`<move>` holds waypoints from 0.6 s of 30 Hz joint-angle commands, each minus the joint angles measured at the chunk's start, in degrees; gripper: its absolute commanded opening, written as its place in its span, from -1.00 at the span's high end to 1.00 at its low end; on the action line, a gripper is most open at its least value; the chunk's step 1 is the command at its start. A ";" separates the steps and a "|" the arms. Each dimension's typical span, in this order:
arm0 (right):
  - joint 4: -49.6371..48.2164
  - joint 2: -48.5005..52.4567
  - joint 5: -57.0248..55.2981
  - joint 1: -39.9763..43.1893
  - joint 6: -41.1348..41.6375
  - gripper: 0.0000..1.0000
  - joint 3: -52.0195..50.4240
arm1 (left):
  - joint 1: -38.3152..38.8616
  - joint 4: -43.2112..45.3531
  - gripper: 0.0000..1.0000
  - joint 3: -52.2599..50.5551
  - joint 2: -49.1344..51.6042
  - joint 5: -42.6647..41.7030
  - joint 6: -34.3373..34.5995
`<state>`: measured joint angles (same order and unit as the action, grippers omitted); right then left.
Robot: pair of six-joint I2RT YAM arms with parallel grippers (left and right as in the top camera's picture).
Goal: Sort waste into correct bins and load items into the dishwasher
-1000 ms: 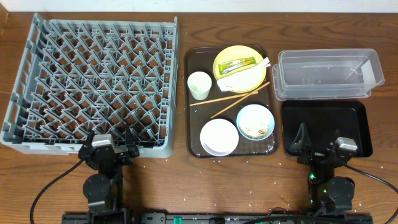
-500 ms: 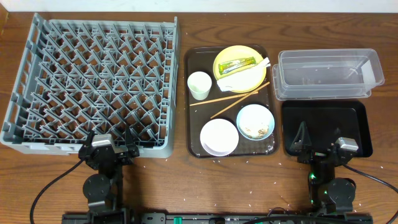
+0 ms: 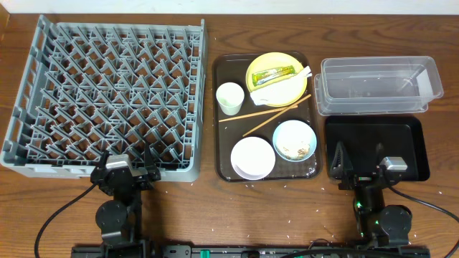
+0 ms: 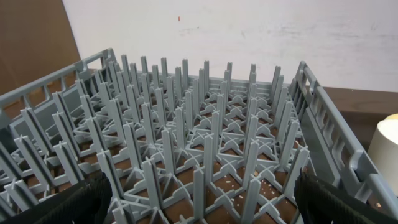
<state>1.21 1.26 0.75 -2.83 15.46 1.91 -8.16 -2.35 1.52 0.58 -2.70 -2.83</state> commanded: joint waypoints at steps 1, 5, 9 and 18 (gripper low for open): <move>-0.11 2.97 4.22 -0.46 0.33 -0.99 4.63 | -0.28 -1.44 -0.89 -1.29 -0.35 0.31 0.04; 0.02 12.00 7.30 -0.46 0.31 -0.99 12.24 | -0.28 -1.44 -0.89 -1.29 -0.35 0.31 0.04; 2.82 21.88 10.12 -0.46 0.28 -0.98 21.00 | -0.28 -1.44 -0.89 -1.29 -0.35 0.31 0.04; 15.45 50.84 19.50 -0.46 0.31 -0.99 48.04 | -0.28 -1.44 -0.89 -1.29 -0.35 0.31 0.04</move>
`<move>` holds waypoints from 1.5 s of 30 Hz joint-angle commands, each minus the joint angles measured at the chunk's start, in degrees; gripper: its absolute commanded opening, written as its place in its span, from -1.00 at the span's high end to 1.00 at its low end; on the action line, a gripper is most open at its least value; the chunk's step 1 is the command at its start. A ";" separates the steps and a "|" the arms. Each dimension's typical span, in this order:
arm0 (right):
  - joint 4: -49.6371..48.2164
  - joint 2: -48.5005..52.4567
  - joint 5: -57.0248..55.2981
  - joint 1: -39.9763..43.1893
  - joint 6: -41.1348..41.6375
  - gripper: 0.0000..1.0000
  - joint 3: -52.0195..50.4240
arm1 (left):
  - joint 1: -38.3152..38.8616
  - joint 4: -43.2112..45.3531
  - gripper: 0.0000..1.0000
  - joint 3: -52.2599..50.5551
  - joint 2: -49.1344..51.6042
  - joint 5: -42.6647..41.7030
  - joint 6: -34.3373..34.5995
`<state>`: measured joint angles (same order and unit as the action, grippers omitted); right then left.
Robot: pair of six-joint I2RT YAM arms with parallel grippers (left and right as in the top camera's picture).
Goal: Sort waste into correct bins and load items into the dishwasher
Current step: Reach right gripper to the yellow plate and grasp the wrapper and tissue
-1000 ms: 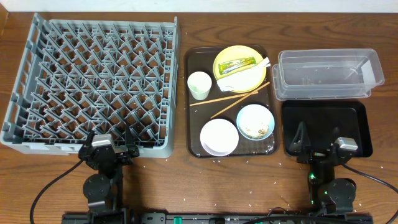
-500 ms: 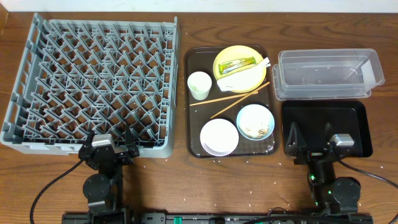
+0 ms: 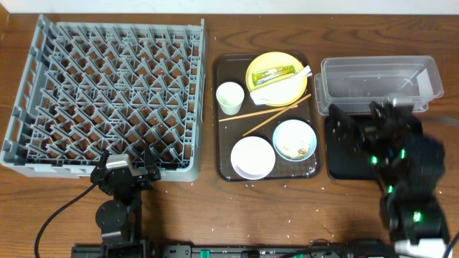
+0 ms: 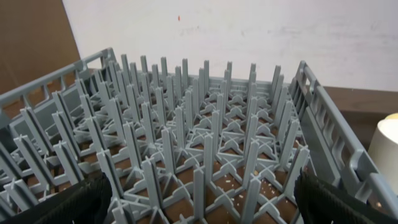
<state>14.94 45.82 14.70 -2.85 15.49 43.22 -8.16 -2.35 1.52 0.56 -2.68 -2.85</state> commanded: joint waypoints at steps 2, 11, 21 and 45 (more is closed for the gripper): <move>5.73 13.79 7.69 -0.61 0.28 -0.99 13.70 | -0.28 -1.44 -0.89 -1.29 -0.33 0.28 0.07; 24.20 41.16 10.84 -4.26 0.07 -0.99 43.12 | -0.28 -1.44 -0.89 -1.29 -0.33 0.28 0.07; 16.98 58.10 15.50 -6.01 3.56 -0.99 52.35 | -0.28 -1.44 -0.89 -1.29 -0.33 0.28 0.07; 16.37 80.63 -20.50 -17.40 42.80 -0.79 52.35 | -0.28 -1.44 -0.89 -1.29 -0.33 0.28 0.07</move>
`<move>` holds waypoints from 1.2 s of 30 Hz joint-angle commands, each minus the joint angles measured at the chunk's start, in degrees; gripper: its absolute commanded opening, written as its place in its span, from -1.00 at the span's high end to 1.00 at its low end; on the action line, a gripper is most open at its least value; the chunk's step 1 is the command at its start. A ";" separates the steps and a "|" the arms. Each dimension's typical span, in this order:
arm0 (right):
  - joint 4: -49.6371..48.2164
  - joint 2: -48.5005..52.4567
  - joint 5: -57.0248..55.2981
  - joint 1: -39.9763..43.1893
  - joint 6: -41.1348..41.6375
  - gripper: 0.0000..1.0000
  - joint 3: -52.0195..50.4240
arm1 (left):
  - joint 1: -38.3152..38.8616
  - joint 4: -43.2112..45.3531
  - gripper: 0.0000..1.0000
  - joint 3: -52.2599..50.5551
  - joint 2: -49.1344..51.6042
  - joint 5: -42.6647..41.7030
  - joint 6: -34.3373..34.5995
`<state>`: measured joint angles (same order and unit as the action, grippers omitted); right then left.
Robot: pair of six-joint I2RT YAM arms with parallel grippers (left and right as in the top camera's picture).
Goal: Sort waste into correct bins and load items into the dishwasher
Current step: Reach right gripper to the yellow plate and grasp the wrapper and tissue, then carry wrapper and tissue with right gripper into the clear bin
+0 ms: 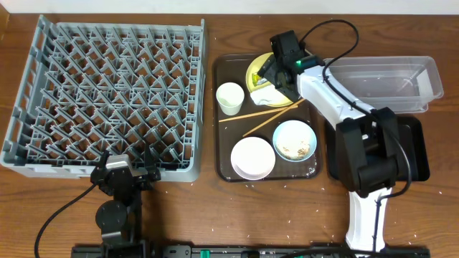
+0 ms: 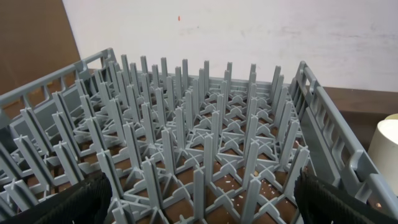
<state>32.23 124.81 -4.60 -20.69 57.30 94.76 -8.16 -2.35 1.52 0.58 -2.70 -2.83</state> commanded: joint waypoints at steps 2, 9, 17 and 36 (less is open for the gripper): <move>-2.05 2.89 -1.20 0.42 0.98 -0.75 0.81 | -0.28 -1.44 -0.89 -1.29 -0.35 0.31 0.04; -4.44 7.50 -0.94 0.48 1.01 -0.23 0.81 | -0.28 -1.44 -0.90 -1.29 -0.35 0.31 0.04; -4.57 6.58 0.68 1.03 -1.95 0.98 0.92 | -0.28 -1.44 -0.89 -1.29 -0.35 0.31 0.04; 18.21 -21.51 1.11 25.40 -0.22 0.97 -0.81 | -0.28 -1.44 -0.89 -1.29 -0.35 0.31 0.04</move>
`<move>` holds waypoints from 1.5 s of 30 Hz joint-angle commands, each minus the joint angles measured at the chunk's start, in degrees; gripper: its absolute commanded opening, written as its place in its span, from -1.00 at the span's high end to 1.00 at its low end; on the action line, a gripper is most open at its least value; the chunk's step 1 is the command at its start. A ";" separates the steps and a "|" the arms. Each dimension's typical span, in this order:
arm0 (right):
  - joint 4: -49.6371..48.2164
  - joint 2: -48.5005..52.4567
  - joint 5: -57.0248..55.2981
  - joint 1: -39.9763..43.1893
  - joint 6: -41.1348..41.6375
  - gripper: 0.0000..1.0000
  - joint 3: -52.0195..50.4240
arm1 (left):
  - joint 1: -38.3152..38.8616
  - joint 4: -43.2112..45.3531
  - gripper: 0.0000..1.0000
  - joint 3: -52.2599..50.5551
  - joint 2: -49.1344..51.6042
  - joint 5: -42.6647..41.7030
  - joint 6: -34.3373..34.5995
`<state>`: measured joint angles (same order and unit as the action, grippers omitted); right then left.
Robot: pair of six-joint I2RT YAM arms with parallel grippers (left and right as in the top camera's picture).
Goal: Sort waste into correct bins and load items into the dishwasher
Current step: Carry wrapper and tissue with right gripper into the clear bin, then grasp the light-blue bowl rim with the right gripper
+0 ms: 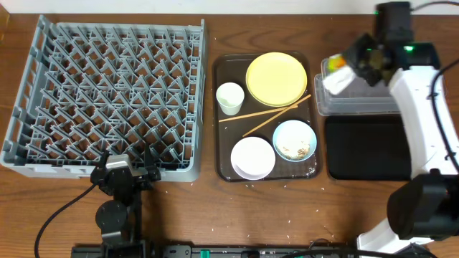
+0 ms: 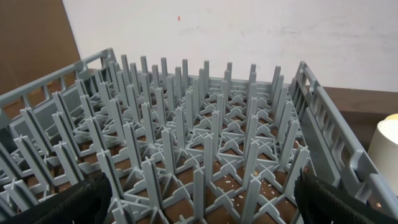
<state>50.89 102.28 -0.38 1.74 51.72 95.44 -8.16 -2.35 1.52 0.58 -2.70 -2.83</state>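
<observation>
My right gripper hangs over the left end of the clear plastic bin, shut on a white napkin and a yellow-green wrapper. The yellow plate lies bare on the dark tray, along with a white cup, two chopsticks, a white bowl and a blue-rimmed bowl holding food scraps. My left gripper rests open at the near edge of the grey dish rack; its black fingers frame the rack's pegs.
A black bin sits in front of the clear bin, right of the tray. The white cup shows at the right edge of the left wrist view. Crumbs lie under the rack and on the wooden table.
My right gripper was on the yellow plate at the napkin and wrapper. Now it is over the clear bin's left end with both in it, and the plate is bare. The left arm has not moved.
Both arms were parked at the table's front edge, with wrapper and napkin on the yellow plate. Then the right arm stood raised over the black bin, then reached to the yellow plate. Now it holds napkin and wrapper over the clear bin.
</observation>
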 commanded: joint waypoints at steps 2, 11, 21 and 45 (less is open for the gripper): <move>-2.64 1.86 -4.11 5.60 8.72 0.97 -3.34 | -0.28 -1.44 -0.89 -1.29 -0.35 0.31 0.04; -11.74 3.13 -7.15 8.00 7.85 0.35 -12.28 | -0.28 -1.44 -0.89 -1.29 -0.35 0.31 0.04; -9.01 -0.52 12.44 6.32 -25.79 -0.99 -4.57 | -0.28 -1.44 -0.89 -1.29 -0.35 0.31 0.04; 16.44 10.69 0.33 -30.93 -26.77 0.15 -3.43 | -0.28 -1.44 -0.89 -1.29 -0.35 0.31 0.04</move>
<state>66.83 110.34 1.28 -28.73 23.14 91.66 -8.16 -2.35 1.52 0.58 -2.70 -2.83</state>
